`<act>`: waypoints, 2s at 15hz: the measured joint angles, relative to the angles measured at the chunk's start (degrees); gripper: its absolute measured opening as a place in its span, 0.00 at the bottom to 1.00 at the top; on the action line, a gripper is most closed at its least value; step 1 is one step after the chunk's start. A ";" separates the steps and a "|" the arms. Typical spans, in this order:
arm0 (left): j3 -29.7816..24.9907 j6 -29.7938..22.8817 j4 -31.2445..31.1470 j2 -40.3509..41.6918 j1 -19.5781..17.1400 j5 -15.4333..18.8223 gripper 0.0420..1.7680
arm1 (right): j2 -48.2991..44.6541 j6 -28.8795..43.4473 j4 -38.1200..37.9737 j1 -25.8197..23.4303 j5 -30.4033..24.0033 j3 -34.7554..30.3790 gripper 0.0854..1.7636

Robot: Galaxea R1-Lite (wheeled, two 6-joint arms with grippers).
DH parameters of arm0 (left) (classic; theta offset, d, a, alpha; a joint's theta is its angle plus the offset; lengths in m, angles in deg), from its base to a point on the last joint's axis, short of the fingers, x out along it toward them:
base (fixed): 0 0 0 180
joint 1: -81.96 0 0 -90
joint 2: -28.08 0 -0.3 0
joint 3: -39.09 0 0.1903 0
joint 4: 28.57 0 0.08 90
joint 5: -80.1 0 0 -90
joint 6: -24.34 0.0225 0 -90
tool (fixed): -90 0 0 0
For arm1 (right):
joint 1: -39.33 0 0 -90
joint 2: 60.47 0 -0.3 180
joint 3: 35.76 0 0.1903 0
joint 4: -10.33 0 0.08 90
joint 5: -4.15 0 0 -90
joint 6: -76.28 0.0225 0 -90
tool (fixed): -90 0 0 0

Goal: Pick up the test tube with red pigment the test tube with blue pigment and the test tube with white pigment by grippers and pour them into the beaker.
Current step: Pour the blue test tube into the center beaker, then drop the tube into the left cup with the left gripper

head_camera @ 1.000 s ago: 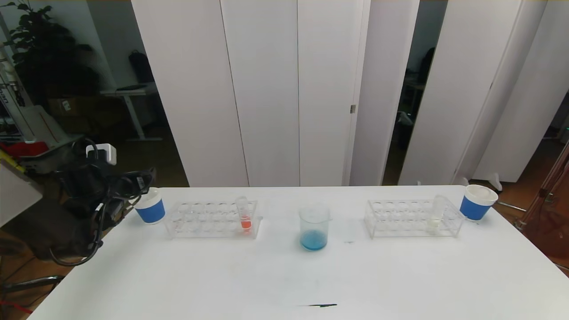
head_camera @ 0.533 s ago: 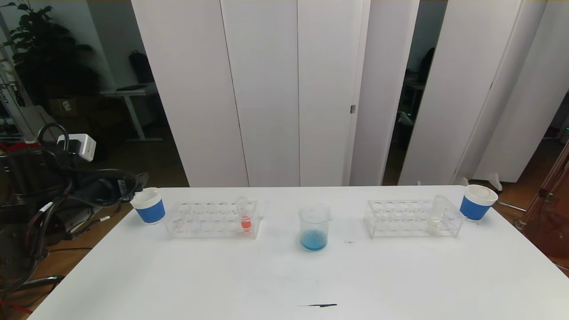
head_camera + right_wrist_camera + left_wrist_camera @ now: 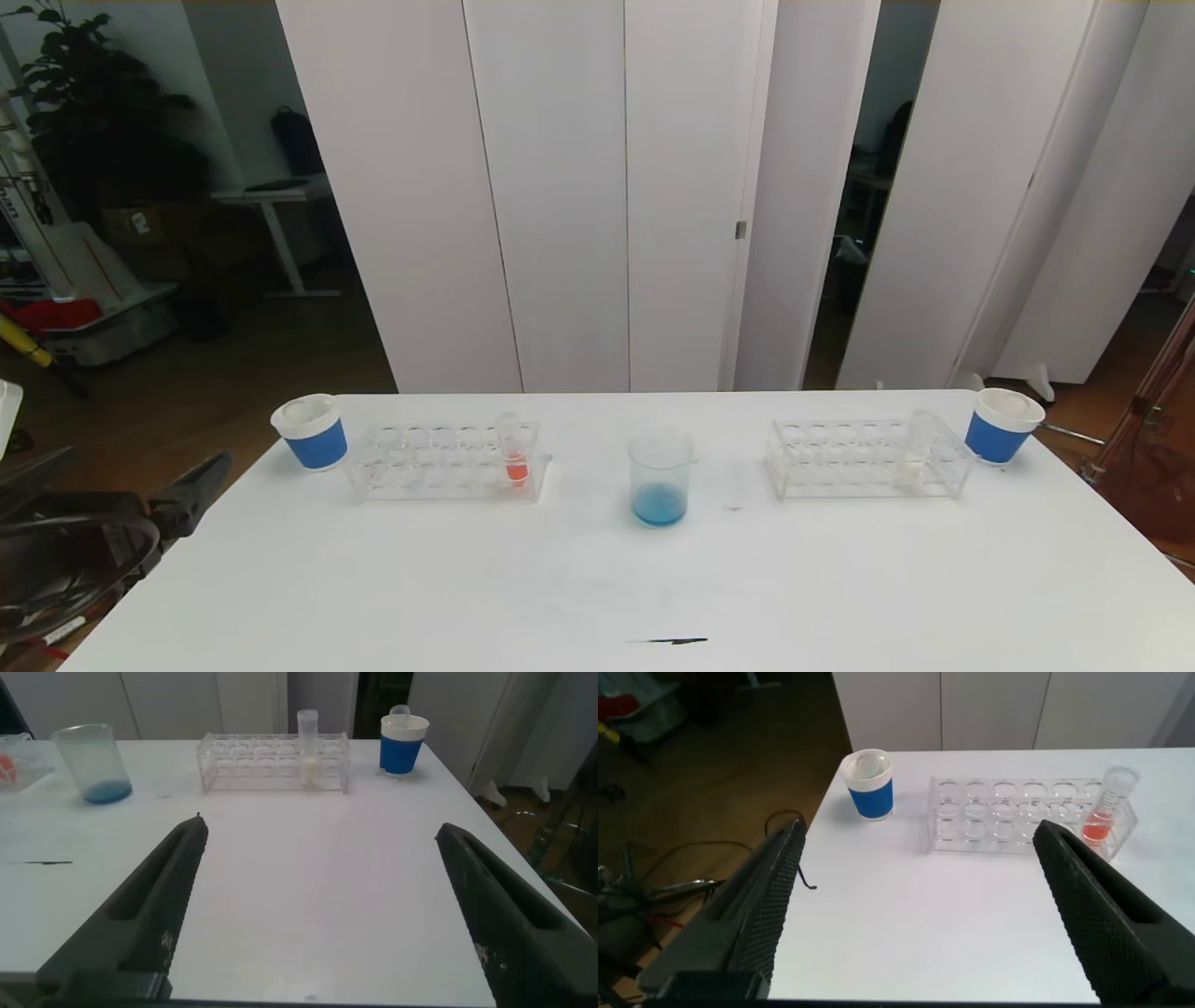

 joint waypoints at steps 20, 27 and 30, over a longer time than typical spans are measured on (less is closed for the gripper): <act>-17.68 0.06 -36.85 61.79 3.71 8.09 0.99 | 0.00 0.01 -0.02 0.00 0.00 0.00 0.99; -17.77 -0.93 -37.52 63.31 3.71 7.90 0.99 | 0.00 0.04 0.00 0.00 0.00 0.00 0.99; -17.77 -0.99 -37.63 63.35 3.71 7.88 0.99 | 0.00 0.06 0.00 0.00 -0.02 0.00 0.99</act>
